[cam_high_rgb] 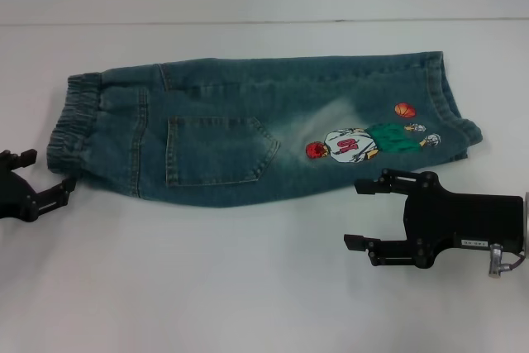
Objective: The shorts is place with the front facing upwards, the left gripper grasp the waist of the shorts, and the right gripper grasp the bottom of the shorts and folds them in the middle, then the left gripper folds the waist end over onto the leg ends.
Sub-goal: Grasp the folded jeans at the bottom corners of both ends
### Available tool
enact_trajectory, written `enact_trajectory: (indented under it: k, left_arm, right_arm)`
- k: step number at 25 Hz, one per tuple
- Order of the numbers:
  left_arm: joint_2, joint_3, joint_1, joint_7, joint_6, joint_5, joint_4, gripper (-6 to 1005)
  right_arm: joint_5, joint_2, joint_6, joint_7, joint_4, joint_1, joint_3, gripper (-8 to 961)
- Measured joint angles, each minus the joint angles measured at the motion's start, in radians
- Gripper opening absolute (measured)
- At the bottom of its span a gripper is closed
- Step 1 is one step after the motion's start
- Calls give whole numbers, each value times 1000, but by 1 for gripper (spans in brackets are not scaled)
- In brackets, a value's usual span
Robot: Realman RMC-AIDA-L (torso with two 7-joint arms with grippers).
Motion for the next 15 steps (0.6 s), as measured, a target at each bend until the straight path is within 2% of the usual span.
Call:
enact_trajectory:
  k: [10, 15]
  left_arm:
    - [6, 6, -7, 4, 57, 16, 25, 786]
    - [5, 20, -12, -2, 62, 42, 25, 606]
  right_arm:
    - [0, 2, 8, 13, -4, -4, 5, 822]
    - [-1, 2, 8, 13, -4, -4, 2, 822]
